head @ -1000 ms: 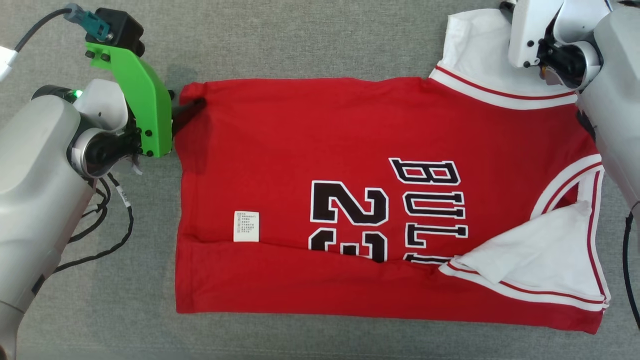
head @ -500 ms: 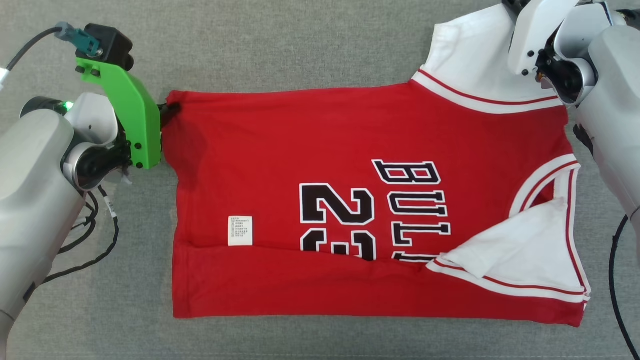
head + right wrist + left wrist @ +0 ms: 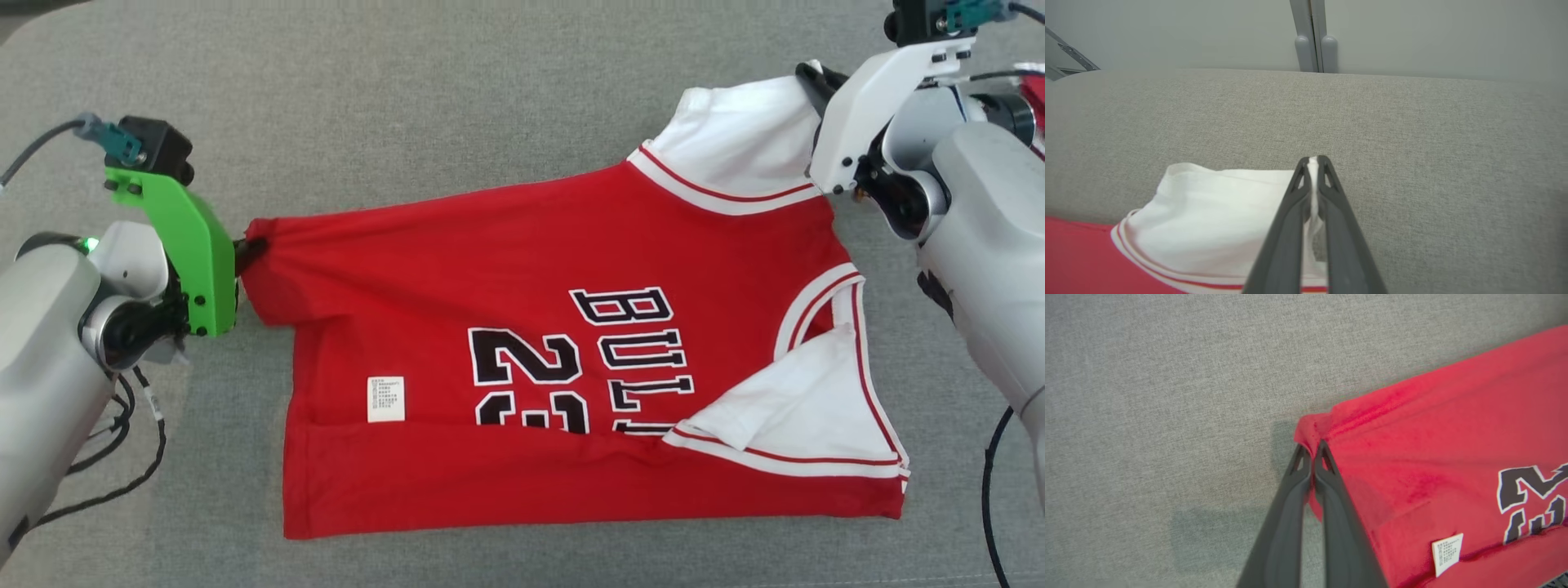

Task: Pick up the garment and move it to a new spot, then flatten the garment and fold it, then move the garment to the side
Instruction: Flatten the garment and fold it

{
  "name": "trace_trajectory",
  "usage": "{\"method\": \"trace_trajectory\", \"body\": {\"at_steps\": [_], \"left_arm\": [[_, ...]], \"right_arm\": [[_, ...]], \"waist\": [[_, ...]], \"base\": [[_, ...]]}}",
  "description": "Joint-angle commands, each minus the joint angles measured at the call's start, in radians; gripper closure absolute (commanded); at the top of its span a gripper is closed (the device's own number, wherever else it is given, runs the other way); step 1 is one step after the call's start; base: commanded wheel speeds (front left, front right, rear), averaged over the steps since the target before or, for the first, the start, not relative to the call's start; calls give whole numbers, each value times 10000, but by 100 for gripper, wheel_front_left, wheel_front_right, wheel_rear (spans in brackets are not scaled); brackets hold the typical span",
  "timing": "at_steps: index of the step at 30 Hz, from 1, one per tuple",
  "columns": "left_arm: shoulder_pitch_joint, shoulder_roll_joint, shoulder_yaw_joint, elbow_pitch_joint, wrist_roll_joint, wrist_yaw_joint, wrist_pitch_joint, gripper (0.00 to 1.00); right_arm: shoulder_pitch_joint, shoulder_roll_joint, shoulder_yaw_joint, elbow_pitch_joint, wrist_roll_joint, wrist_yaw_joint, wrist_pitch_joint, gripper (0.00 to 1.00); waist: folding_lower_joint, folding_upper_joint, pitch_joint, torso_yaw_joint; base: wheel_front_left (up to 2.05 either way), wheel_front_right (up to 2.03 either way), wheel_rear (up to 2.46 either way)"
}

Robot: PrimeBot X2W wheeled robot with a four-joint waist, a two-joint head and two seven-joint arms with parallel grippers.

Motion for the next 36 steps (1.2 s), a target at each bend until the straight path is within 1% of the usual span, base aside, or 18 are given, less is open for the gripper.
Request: {"method": "trace_trajectory", "body": {"at_steps": [1,7,11,16,20,23,28,32,36], "left_arm": [[292,226,-73,-80,-84,23,-51,100],[887,689,-344,-839,-256,22,-449,100],[1265,1001,-597,-1543,-363,21,-740,100],[1585,1395,-1002,-2184,-652,21,-372,100],[1607,1629,-1378,-2313,-440,21,-66,100],[1654,1689,-1599,-2284,-391,21,105,100],[1721,1608,-1922,-2137,-242,21,457,100],[1821,1502,-2081,-2007,-186,21,571,100],[1927,1547,-2179,-1932,-295,21,813,100]], "right_arm": [[315,-170,85,-204,177,-18,-107,100],[1264,-744,566,-1389,871,-18,-50,100],[1885,-1138,886,-2290,1301,-18,182,100],[2624,-1775,1323,-3536,1763,-18,753,100],[3237,-2226,1581,-4382,2055,-17,1319,100],[3626,-2514,1748,-4954,2285,-18,1849,100],[4160,-2931,2029,-5998,2600,-17,2654,100],[4506,-3009,2135,-6424,2658,-17,3027,100],[4798,-3019,2184,-6584,2664,-17,3389,100]], "waist": [[0,0,-531,-290],[0,0,-1261,-526],[0,0,-1688,-660],[0,0,-2108,-760],[0,0,-2408,-859],[0,0,-2581,-963],[0,0,-2708,-1169],[0,0,-2712,-1296],[0,0,-2704,-1383]], "base": [[0,0,0],[0,0,0],[0,0,0],[0,0,0],[0,0,0],[0,0,0],[0,0,0],[0,0,0],[0,0,0]]}}
